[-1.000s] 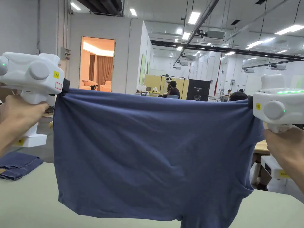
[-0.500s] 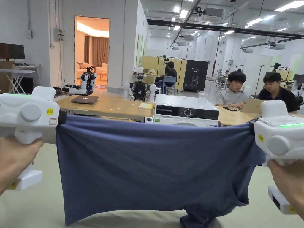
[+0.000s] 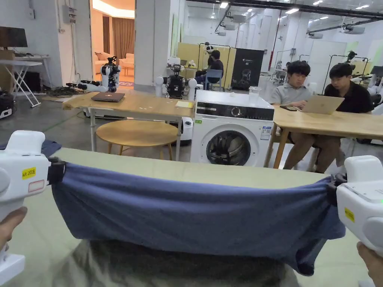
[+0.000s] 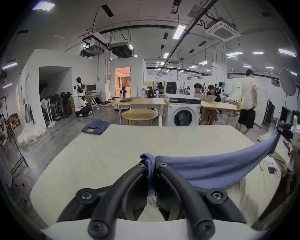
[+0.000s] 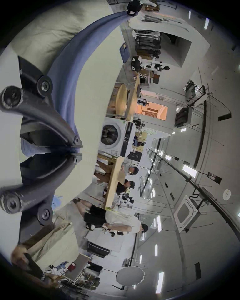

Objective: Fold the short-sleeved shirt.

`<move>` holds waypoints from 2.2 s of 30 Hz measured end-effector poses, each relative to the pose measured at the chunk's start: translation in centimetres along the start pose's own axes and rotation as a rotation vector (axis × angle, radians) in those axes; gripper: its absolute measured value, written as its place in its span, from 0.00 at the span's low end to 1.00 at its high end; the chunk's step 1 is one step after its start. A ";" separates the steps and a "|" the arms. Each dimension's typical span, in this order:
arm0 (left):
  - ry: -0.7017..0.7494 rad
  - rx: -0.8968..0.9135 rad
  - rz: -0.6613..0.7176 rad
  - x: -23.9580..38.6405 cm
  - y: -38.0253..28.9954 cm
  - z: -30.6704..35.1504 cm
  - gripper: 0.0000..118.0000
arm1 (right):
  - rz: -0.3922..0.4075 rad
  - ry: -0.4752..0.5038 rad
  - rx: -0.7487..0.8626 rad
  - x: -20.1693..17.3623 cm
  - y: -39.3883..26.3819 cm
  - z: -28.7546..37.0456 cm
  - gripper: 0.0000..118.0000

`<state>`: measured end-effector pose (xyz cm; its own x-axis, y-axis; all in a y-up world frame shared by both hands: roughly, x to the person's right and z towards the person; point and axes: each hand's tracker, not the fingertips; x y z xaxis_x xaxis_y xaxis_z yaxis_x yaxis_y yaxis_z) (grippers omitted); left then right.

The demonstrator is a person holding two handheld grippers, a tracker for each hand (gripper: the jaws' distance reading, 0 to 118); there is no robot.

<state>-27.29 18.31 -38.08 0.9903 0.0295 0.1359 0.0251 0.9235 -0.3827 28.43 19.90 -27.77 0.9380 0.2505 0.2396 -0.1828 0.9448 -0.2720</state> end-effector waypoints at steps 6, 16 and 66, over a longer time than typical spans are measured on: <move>-0.028 -0.089 0.007 -0.5 -7.4 3.0 0.01 | 0.014 0.018 -0.100 -0.8 -6.3 3.8 0.03; -0.008 -0.289 0.060 -0.1 -19.7 4.8 0.01 | 0.013 0.068 -0.372 -2.7 -17.9 6.2 0.03; 0.009 -0.338 0.046 2.0 -19.0 3.1 0.00 | -0.190 0.127 -0.146 -11.2 -17.7 5.1 0.00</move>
<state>-26.17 2.04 -27.73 0.9926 0.0634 0.1040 0.0227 0.7425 -0.6695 19.70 1.46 -20.88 0.9826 0.0340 0.1826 0.0361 0.9295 -0.3671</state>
